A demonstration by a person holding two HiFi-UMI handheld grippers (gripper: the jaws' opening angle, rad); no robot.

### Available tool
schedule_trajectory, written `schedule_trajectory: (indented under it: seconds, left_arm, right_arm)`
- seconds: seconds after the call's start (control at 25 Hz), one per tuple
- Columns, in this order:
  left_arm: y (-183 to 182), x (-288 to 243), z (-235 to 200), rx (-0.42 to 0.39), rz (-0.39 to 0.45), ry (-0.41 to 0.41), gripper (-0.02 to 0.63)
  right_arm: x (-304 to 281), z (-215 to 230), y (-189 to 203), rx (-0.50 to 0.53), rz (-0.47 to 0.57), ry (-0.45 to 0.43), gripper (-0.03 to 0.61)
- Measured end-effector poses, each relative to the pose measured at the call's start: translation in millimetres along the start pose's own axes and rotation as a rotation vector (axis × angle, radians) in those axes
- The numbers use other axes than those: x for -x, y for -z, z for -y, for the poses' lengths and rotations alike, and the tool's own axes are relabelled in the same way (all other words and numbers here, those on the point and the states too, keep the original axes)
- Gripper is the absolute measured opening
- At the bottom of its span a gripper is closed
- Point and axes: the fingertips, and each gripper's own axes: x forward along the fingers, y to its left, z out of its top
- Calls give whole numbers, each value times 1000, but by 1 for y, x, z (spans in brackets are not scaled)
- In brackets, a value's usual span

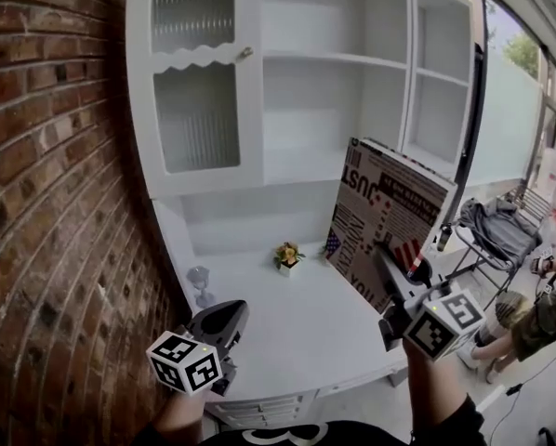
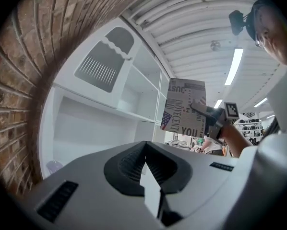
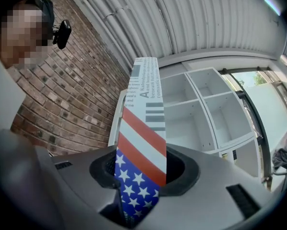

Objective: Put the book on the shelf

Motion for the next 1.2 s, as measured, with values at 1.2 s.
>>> schedule_trajectory:
  seconds: [1.2]
  left_arm:
    - [-19,-4,-103,38,44,-189,0]
  right_arm:
    - [-223,45,-24,140,-12,-38,161]
